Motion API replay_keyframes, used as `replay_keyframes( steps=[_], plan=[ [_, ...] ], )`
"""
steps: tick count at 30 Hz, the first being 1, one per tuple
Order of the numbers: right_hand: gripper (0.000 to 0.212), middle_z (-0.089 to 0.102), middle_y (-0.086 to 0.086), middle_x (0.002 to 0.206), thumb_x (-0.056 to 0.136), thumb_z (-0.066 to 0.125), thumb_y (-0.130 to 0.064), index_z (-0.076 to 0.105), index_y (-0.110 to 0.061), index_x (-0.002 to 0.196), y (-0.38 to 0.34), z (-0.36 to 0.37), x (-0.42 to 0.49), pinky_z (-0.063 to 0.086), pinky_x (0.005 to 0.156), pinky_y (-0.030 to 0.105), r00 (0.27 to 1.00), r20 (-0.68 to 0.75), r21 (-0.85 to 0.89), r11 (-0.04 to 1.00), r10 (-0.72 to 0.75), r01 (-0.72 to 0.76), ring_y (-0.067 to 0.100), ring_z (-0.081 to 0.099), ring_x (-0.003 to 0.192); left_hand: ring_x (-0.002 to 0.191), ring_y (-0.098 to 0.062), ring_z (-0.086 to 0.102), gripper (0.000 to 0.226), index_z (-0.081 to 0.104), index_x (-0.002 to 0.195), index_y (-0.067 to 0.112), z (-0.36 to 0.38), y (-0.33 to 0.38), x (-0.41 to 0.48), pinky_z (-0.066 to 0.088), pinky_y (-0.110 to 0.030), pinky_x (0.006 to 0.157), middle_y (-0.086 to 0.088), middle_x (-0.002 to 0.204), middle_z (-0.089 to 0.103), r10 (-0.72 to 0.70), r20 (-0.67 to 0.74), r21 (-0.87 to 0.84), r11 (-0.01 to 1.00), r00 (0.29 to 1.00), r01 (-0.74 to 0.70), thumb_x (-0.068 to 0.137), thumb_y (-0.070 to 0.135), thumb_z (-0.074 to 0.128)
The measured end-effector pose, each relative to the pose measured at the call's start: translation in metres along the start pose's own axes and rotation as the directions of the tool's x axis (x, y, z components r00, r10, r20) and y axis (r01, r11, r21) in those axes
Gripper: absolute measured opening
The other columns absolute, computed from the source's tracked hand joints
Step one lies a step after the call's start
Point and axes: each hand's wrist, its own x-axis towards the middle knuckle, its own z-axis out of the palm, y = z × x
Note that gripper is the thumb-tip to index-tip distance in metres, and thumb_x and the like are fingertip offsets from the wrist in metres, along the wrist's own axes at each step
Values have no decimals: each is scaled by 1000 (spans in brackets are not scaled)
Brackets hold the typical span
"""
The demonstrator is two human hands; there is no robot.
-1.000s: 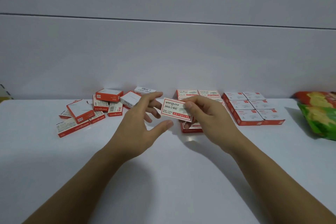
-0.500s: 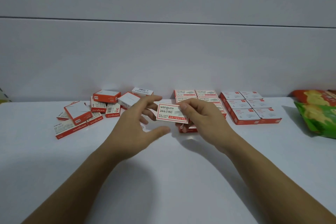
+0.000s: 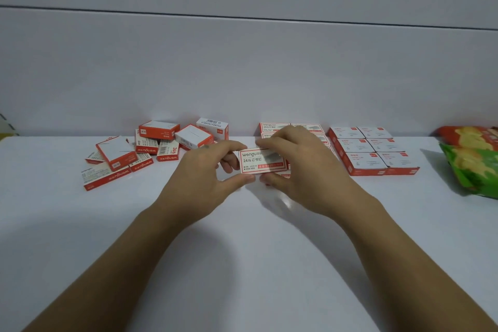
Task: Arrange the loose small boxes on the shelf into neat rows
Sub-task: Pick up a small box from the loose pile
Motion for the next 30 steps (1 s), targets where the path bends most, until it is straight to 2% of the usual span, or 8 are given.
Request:
replay_keyframes(
  steps=[2, 4, 7, 10, 14, 18, 25, 30],
  plan=[
    [50, 64, 2, 103, 70, 81, -32, 65, -17, 115, 0, -1, 1, 46, 82, 40, 998, -38, -129, 990, -57, 52, 26, 56, 95, 83, -3, 59, 47, 62, 116, 26, 3, 2, -1, 41, -5, 68, 14, 97, 66, 15, -5, 13, 1000, 1000, -14, 73, 40, 76],
    [47, 65, 1, 99, 69, 80, -33, 66, -17, 111, 0, -2, 0, 42, 79, 37, 996, -35, -233, 969, -85, 75, 27, 56, 91, 82, -7, 59, 48, 62, 117, 25, 6, 5, -2, 43, -7, 69, 11, 97, 66, 20, -16, 26, 999, 1000, -20, 73, 38, 77],
    [45, 61, -1, 109, 78, 73, -35, 61, -23, 120, -2, -10, 1, 35, 82, 32, 997, 31, -279, 958, -65, 71, 24, 51, 101, 80, -9, 58, 52, 60, 121, 24, 12, 9, -3, 47, -18, 69, 10, 95, 65, 40, -39, 39, 998, 998, -39, 74, 37, 76],
    [44, 55, -5, 119, 86, 64, -34, 52, -30, 128, 5, -25, 4, 35, 87, 30, 994, 102, -301, 954, 32, 0, 19, 45, 109, 83, -5, 55, 61, 47, 135, 32, 15, 15, -5, 46, -25, 75, 18, 97, 58, 3, -17, 54, 999, 1000, -2, 80, 45, 68],
    [47, 57, -5, 121, 85, 69, -26, 54, -26, 129, 35, -37, -11, 42, 89, 33, 967, 92, -238, 948, 236, -209, 18, 43, 113, 87, -4, 52, 57, 41, 138, 33, 20, 21, -10, 46, -25, 82, 16, 108, 57, -28, 88, 126, 992, 996, 17, 86, 47, 60],
    [51, 58, -1, 120, 79, 74, -14, 60, -22, 127, 55, -26, -34, 34, 83, 25, 925, 61, -178, 916, 374, -359, 19, 46, 111, 90, -5, 52, 52, 43, 136, 34, 24, 23, -13, 46, -26, 87, 13, 115, 57, -44, 140, 156, 988, 989, 22, 88, 45, 58],
    [44, 60, 2, 119, 81, 72, -20, 63, -17, 124, 55, -16, -39, 31, 76, 18, 898, 85, -138, 898, 431, -418, 20, 55, 107, 93, -6, 51, 50, 44, 135, 35, 27, 24, -16, 46, -29, 91, 12, 116, 57, -67, 175, 166, 985, 982, 38, 88, 43, 58],
    [36, 57, 4, 117, 80, 73, -18, 68, -16, 115, 53, -14, -37, 33, 77, 21, 876, 84, -133, 876, 476, -463, 22, 54, 108, 91, -4, 49, 48, 45, 134, 35, 27, 23, -18, 45, -27, 91, 13, 114, 57, -53, 180, 177, 984, 982, 21, 88, 42, 58]
  ],
)
